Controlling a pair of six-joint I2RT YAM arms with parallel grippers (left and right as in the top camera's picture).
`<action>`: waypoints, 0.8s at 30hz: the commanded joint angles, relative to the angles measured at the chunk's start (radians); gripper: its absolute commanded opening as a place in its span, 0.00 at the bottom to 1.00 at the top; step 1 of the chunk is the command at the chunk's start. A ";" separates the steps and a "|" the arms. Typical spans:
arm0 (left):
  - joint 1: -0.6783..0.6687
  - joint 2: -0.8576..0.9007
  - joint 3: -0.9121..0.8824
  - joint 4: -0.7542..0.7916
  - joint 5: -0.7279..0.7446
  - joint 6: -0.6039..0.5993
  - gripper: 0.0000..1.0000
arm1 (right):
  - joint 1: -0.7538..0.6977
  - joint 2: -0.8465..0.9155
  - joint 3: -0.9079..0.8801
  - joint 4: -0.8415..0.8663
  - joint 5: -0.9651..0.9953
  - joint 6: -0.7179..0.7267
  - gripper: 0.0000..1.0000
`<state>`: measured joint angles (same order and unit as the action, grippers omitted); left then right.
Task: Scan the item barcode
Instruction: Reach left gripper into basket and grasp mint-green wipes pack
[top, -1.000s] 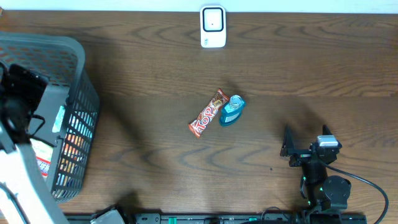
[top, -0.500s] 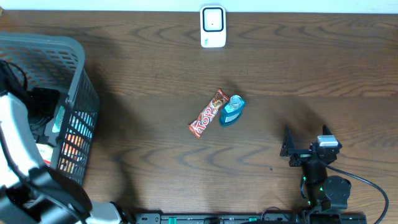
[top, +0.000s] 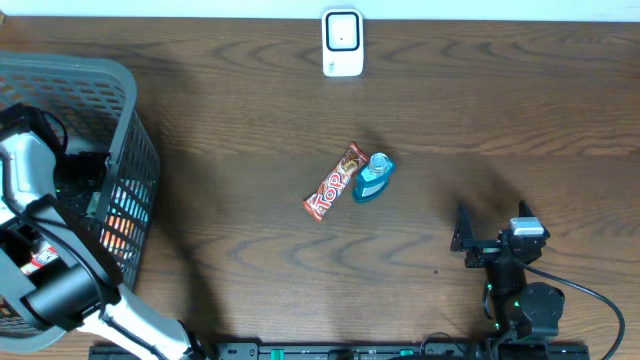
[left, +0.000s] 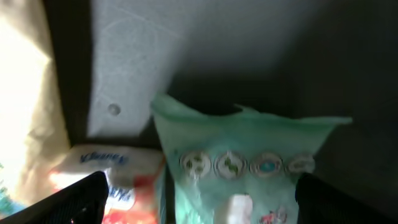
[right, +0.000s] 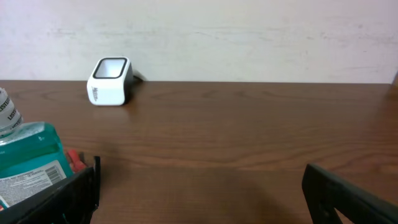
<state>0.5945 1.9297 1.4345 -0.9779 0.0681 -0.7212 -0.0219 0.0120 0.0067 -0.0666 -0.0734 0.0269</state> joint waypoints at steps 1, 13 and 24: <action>-0.003 0.038 -0.006 0.021 -0.017 0.021 0.96 | 0.008 -0.005 -0.001 -0.003 0.004 0.014 0.99; -0.055 0.064 -0.023 0.079 -0.043 0.021 0.38 | 0.008 -0.005 -0.001 -0.003 0.004 0.014 0.99; -0.016 -0.095 0.118 0.016 -0.042 0.055 0.36 | 0.008 -0.005 -0.001 -0.003 0.004 0.014 0.99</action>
<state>0.5564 1.9533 1.4693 -0.9463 0.0463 -0.6819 -0.0219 0.0120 0.0067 -0.0666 -0.0734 0.0269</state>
